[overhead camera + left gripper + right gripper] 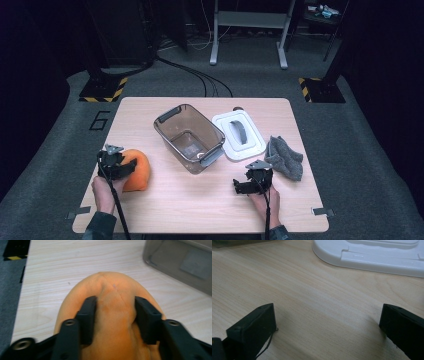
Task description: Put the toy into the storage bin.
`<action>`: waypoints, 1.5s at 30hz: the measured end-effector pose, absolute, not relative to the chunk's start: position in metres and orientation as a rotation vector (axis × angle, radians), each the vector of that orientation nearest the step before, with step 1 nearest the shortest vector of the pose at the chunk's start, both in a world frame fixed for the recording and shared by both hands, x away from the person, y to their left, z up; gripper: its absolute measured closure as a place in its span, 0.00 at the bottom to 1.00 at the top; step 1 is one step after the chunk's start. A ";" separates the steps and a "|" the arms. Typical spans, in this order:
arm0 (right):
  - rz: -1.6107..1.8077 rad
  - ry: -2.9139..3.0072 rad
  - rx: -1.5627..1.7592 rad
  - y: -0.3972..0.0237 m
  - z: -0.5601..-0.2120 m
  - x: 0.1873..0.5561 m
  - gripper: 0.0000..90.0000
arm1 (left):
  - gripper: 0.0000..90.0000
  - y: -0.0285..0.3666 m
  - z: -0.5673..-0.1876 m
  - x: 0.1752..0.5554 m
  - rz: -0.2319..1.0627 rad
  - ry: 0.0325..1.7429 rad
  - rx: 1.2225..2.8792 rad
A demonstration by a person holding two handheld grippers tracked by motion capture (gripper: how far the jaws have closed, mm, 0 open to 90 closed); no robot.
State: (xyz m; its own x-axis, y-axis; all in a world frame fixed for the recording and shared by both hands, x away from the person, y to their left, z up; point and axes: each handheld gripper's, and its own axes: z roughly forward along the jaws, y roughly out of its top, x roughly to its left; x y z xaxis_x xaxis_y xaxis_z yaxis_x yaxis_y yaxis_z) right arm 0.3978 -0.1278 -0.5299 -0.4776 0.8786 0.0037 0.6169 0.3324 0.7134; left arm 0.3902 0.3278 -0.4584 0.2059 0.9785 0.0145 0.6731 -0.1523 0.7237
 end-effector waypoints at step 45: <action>0.932 2.216 1.311 -0.128 -0.530 0.398 0.00 | 0.70 0.310 -0.464 0.379 0.660 1.486 1.891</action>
